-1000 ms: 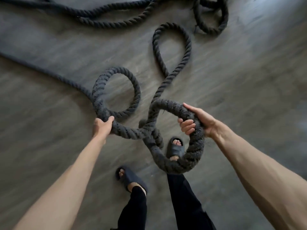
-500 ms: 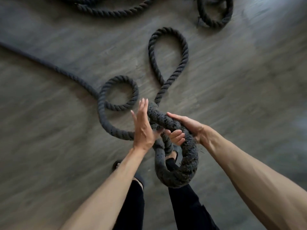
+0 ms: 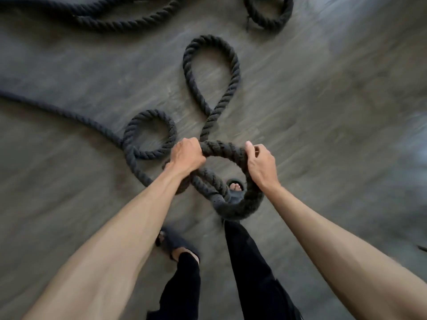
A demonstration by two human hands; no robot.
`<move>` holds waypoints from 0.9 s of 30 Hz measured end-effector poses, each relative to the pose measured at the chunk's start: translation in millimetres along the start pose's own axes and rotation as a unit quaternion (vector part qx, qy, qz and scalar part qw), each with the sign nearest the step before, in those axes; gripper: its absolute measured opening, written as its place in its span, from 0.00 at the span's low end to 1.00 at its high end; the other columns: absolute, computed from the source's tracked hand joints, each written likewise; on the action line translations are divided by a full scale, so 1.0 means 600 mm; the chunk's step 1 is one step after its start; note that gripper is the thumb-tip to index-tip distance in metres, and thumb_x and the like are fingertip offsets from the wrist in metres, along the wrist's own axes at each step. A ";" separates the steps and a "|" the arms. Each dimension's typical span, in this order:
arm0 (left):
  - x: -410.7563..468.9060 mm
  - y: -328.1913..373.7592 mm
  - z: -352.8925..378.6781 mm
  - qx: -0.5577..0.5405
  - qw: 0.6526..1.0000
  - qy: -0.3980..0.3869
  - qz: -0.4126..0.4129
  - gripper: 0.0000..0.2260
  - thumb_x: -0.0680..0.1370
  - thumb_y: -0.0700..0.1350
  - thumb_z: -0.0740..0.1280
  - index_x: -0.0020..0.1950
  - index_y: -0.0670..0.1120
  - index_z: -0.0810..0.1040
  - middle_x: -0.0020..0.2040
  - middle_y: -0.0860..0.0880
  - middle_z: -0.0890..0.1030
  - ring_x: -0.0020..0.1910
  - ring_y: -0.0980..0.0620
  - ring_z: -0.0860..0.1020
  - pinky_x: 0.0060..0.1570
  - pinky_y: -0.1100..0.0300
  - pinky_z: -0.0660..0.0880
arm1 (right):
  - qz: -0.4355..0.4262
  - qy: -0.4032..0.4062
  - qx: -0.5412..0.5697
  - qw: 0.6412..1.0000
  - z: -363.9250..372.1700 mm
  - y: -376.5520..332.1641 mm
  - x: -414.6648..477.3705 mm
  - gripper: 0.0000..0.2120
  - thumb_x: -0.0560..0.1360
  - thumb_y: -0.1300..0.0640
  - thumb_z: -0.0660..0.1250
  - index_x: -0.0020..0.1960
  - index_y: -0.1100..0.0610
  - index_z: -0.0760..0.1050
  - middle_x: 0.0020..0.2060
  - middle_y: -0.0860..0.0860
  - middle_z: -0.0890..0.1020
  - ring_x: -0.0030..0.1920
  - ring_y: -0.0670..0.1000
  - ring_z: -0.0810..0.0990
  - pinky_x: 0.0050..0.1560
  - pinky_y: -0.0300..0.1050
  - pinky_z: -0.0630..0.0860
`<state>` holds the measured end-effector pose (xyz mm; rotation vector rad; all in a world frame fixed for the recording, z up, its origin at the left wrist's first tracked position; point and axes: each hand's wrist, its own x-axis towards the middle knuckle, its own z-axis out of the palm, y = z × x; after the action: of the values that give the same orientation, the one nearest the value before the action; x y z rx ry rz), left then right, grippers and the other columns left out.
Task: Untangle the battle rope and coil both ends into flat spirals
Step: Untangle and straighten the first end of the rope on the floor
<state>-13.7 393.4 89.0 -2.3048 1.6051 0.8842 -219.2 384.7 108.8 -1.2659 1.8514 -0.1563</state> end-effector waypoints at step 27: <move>-0.110 -0.090 0.050 -0.060 0.868 -0.486 -0.084 0.23 0.60 0.59 0.71 0.46 0.43 0.81 0.37 0.44 0.85 0.33 0.45 0.83 0.34 0.61 0.77 | 0.148 -0.168 0.214 0.951 -0.167 -0.095 0.064 0.27 0.73 0.33 0.68 0.36 0.58 0.73 0.26 0.55 0.73 0.21 0.53 0.72 0.28 0.45 0.74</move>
<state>9.1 481.0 93.5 -1.5252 0.8889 1.7334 -254.5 291.9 178.9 -0.6601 1.5767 -0.1577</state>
